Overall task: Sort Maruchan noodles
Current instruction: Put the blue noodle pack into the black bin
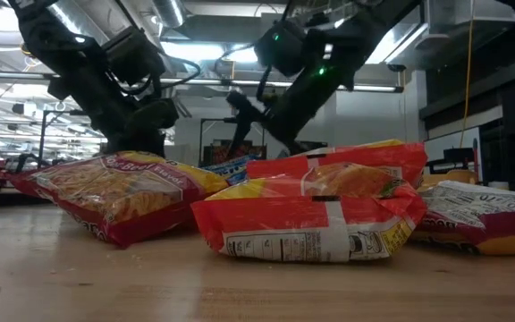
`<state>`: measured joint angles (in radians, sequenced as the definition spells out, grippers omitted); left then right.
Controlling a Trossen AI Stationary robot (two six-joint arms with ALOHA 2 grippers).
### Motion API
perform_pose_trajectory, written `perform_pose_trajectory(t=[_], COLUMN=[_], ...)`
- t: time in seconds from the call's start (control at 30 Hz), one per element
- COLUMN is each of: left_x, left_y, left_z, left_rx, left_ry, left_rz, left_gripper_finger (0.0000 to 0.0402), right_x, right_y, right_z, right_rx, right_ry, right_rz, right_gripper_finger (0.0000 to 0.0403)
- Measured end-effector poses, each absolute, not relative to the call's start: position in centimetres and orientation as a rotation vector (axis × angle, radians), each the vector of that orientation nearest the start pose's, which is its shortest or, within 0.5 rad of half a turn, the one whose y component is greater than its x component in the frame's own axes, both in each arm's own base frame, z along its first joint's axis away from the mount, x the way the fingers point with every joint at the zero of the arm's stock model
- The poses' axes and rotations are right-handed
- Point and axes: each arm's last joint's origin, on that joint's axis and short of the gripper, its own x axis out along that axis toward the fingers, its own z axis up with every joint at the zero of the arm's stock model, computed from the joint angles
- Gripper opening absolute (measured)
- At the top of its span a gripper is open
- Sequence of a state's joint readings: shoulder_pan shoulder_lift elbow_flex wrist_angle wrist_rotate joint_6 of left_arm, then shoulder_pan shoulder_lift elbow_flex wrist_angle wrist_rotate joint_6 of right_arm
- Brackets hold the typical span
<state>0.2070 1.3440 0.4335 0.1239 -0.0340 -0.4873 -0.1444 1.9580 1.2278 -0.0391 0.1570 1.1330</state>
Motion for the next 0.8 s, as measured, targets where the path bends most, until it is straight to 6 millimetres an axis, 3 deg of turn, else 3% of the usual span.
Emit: perform_pose_trajectory(t=[0.17, 0.3, 0.43, 0.63, 0.8], left_x=[22.2, 22.2, 22.2, 22.2, 22.4], left_y=[4.8, 4.8, 4.8, 4.7, 4.6], left_z=[13.6, 13.6, 13.6, 13.9, 15.0], left_rx=[-0.527, -0.527, -0.528, -0.542, -0.586], left_ry=[0.709, 0.708, 0.706, 0.695, 0.655], left_rz=[0.416, 0.415, 0.416, 0.387, 0.343], left_gripper_finger=[0.0, 0.0, 0.0, 0.0, 0.0], right_x=[41.7, 41.8, 42.2, 42.7, 43.2], right_y=[-6.3, -6.3, -6.5, -6.9, -7.1], right_z=[14.6, 14.7, 15.4, 16.4, 17.3], right_rx=[1.112, 1.121, 1.118, 1.111, 1.075], right_ry=[0.509, 0.514, 0.524, 0.521, 0.531], right_rz=[-0.615, -0.6, -0.607, -0.574, -0.546], right_gripper_finger=[0.0298, 0.028, 0.0224, 0.0105, 0.0091])
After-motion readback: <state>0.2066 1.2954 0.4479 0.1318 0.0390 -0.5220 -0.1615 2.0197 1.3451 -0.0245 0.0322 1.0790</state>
